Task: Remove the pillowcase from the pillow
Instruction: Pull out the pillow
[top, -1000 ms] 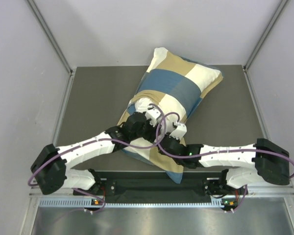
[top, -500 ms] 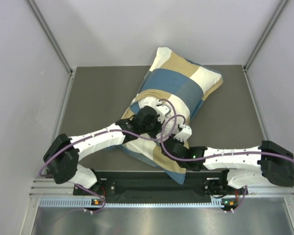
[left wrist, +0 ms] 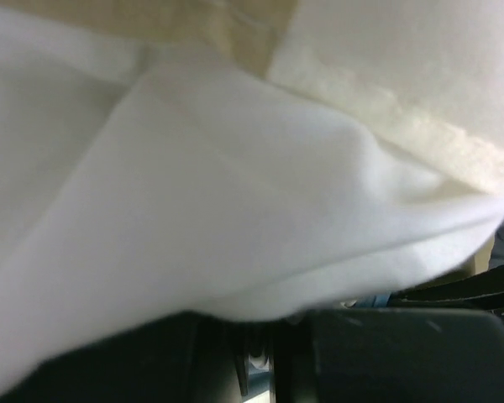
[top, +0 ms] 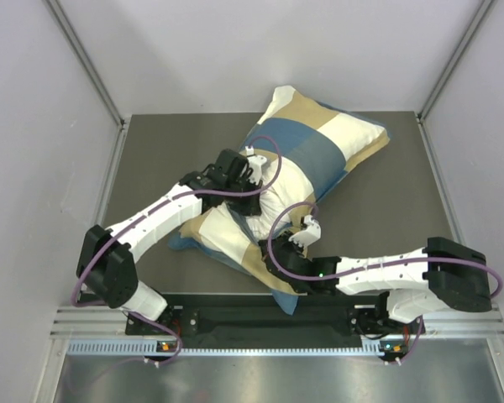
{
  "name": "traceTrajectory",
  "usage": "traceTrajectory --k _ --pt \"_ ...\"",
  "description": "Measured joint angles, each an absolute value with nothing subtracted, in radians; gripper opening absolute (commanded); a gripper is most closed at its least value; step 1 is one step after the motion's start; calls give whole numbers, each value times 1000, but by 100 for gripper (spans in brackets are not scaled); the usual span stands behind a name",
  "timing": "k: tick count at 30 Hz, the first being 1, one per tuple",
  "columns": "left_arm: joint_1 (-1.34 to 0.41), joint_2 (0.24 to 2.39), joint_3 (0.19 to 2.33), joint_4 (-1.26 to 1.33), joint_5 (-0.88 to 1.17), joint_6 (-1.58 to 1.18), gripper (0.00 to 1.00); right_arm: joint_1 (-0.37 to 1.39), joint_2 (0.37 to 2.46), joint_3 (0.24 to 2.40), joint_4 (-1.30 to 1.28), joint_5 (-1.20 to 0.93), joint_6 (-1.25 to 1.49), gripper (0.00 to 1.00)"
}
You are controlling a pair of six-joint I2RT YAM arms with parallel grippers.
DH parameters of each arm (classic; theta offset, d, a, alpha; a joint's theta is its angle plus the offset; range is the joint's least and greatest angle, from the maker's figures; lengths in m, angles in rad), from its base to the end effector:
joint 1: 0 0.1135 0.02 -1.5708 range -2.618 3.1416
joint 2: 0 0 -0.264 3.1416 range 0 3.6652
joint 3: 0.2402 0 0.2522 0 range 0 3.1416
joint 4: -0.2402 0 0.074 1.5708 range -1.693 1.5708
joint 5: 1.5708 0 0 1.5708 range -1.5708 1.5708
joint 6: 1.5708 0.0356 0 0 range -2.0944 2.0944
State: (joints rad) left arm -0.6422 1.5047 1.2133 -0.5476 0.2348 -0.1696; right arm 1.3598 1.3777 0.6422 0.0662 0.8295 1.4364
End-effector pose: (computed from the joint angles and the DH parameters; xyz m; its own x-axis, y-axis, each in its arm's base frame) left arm 0.2569 -0.2025 0.2832 -0.7065 0.3235 -0.6294 0.5963 0.7511 -0.2834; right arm 0.0818 0.2567 0.1919 -0.5517 0.6194 -0.5586 0.0565 0.6959 0.7159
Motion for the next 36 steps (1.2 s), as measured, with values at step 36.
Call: traceTrajectory --k 36 --pt "-429 1885 1892 -1104 381 -164 0 1408 1399 652 78 759 1514 0"
